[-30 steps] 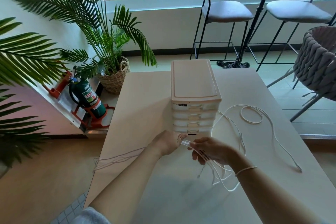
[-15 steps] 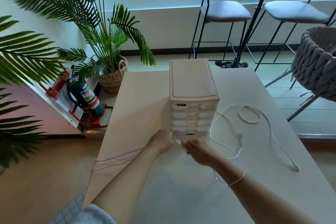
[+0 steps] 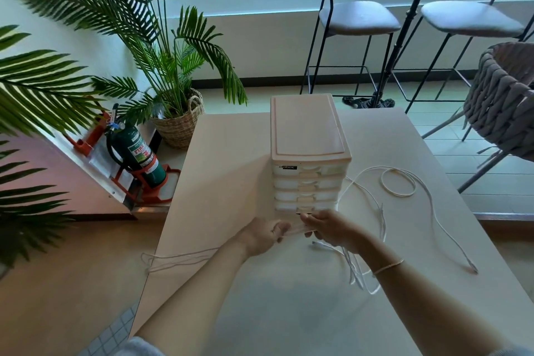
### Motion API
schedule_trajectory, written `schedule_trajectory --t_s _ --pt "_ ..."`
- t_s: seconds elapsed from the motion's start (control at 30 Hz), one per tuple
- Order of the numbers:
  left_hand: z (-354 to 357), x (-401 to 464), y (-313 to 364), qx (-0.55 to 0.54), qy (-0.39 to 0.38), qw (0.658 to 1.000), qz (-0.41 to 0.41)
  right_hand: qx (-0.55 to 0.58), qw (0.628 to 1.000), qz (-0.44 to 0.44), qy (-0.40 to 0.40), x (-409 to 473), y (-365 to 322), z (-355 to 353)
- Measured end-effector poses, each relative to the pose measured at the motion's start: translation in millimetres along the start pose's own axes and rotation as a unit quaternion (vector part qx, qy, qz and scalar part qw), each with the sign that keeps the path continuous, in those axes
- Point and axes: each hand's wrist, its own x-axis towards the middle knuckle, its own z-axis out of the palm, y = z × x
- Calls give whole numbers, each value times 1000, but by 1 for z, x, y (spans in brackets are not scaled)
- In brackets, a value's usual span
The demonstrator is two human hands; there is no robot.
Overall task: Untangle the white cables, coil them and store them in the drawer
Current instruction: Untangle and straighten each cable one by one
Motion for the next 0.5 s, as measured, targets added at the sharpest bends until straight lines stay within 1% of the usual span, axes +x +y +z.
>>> schedule_trajectory --t_s 0.07,0.13,0.23,0.33,0.5 --pt "-3 -3 -16 19 -17 999 -25 -19 999 18 -23 -2 3 -11" --pt "-5 -11 -33 58 -38 996 -50 -65 997 31 -16 -1 12 -23" --pt "-9 -26 -57 143 -43 986 -78 -88 995 48 4 2 24 -34" --pt "-18 -39 -85 211 -26 970 -118 -70 995 58 28 2 32 -42" --pt "-46 -76 -142 283 -21 930 -233 -20 996 73 56 -3 39 -59"
